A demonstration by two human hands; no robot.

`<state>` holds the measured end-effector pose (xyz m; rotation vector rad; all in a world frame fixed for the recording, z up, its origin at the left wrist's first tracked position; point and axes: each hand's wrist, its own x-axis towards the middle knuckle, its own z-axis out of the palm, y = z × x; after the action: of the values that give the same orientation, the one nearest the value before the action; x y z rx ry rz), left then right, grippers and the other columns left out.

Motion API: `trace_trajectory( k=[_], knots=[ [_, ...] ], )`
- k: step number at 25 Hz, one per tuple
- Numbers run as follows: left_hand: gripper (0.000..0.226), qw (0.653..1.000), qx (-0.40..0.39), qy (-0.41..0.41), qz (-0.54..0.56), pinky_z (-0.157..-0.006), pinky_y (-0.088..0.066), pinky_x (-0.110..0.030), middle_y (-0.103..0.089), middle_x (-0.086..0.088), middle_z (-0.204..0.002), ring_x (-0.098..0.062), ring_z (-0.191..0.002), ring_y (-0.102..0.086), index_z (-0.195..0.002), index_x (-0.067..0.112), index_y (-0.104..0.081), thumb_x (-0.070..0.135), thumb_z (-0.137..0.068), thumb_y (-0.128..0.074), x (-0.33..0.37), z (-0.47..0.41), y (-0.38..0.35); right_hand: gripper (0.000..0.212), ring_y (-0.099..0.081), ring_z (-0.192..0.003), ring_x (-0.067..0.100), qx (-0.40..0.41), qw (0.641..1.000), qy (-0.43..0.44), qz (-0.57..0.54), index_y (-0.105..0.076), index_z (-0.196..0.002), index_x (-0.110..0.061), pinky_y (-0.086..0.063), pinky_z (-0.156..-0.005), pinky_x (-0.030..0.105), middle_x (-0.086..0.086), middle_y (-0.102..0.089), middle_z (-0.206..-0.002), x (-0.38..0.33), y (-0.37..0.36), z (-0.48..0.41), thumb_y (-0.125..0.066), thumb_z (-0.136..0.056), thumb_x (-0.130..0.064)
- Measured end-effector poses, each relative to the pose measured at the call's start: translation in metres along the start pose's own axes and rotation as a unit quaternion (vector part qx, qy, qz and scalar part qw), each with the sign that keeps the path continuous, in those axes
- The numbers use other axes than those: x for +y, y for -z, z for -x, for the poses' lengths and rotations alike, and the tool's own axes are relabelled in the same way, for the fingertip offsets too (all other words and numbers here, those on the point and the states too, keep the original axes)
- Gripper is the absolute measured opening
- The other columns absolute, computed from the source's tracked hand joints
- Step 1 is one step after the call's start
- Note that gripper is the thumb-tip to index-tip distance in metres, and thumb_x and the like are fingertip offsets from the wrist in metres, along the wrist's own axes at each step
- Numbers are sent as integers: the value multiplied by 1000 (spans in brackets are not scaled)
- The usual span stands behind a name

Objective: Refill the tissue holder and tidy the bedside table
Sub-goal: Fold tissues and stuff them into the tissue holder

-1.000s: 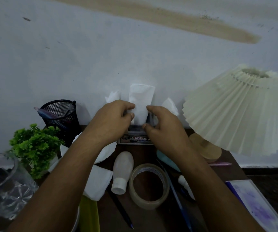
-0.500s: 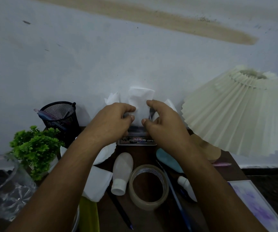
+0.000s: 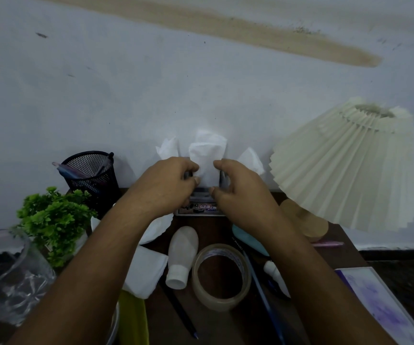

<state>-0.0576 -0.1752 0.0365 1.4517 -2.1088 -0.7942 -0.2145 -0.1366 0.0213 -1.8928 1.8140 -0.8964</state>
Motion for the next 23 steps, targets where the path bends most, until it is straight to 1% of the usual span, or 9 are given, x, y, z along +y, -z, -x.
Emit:
trace_trajectory(
  k=[3, 5, 8, 11, 14, 16, 18, 20, 23],
  knots=[
    [43, 1000, 2, -1, 14, -78, -59, -34, -61, 7, -82, -17, -72, -71, -146, 18, -51, 21, -103, -53, 2, 2, 0, 48, -56, -124, 20, -19, 1000, 6, 7, -53, -140, -14, -45, -100, 26, 2, -55, -140, 0, 1, 2, -64, -93, -9],
    [45, 1000, 10, -5, 12, -82, -60, -38, -65, 4, -85, -18, -73, -72, -148, 17, -48, 21, -103, -54, 3, 2, 2, 52, -56, -124, 20, -7, 1000, 5, 10, -50, -144, -14, -44, -101, 25, 1, -53, -143, -2, 6, 3, -63, -94, -10],
    [46, 1000, 24, -8, 18, -83, -60, -38, -64, 6, -82, -15, -72, -72, -148, 20, -48, 20, -103, -54, 5, 8, 10, 55, -61, -117, 24, 23, 1000, -2, 5, -48, -146, -19, -50, -100, 34, 5, -59, -136, -3, 13, 6, -65, -94, -15],
    [35, 998, 36, -2, 50, -66, -59, -26, -59, 17, -81, -10, -64, -70, -137, 25, -60, 20, -102, -55, 5, 20, 21, 40, -65, -95, 19, 66, 998, 17, -9, -60, -131, -25, -56, -88, 36, 1, -64, -120, -4, 15, 11, -66, -93, -16],
    [23, 997, 47, 2, 65, -62, -59, -24, -68, 14, -96, -8, -63, -70, -119, 27, -69, 20, -101, -57, 1, 36, 32, 23, -59, -71, 7, 63, 997, 36, -31, -67, -113, -24, -51, -69, 27, -7, -65, -102, -9, 13, 18, -65, -92, -14],
    [18, 998, 42, 11, 52, -66, -62, -28, -72, 10, -98, -8, -65, -71, -108, 28, -72, 20, -100, -58, -5, 47, 38, 16, -60, -65, 4, 29, 998, 36, -38, -69, -106, -23, -50, -62, 24, -8, -66, -88, -14, 7, 27, -65, -93, -14],
    [18, 999, 34, 22, 31, -70, -63, -33, -75, 9, -97, -8, -67, -72, -102, 27, -73, 19, -100, -57, -12, 57, 43, 13, -63, -67, 4, -30, 998, 50, -38, -71, -101, -22, -54, -65, 26, -9, -67, -80, -20, -3, 37, -70, -89, -16],
    [18, 999, 27, 33, 11, -75, -63, -38, -74, 11, -97, -8, -72, -73, -102, 26, -73, 18, -99, -56, -19, 65, 46, 15, -64, -69, 2, -111, 991, 69, -14, -72, -100, -22, -52, -66, 24, -9, -70, -82, -28, -17, 47, -76, -86, -21],
    [18, 998, 23, 48, -19, -78, -61, -38, -73, 9, -99, -9, -78, -73, -101, 25, -72, 17, -98, -56, -26, 78, 52, 25, -59, -70, -2, -191, 974, 104, 58, -72, -107, -23, -48, -68, 23, -9, -72, -98, -41, -40, 64, -78, -84, -30]
  ],
)
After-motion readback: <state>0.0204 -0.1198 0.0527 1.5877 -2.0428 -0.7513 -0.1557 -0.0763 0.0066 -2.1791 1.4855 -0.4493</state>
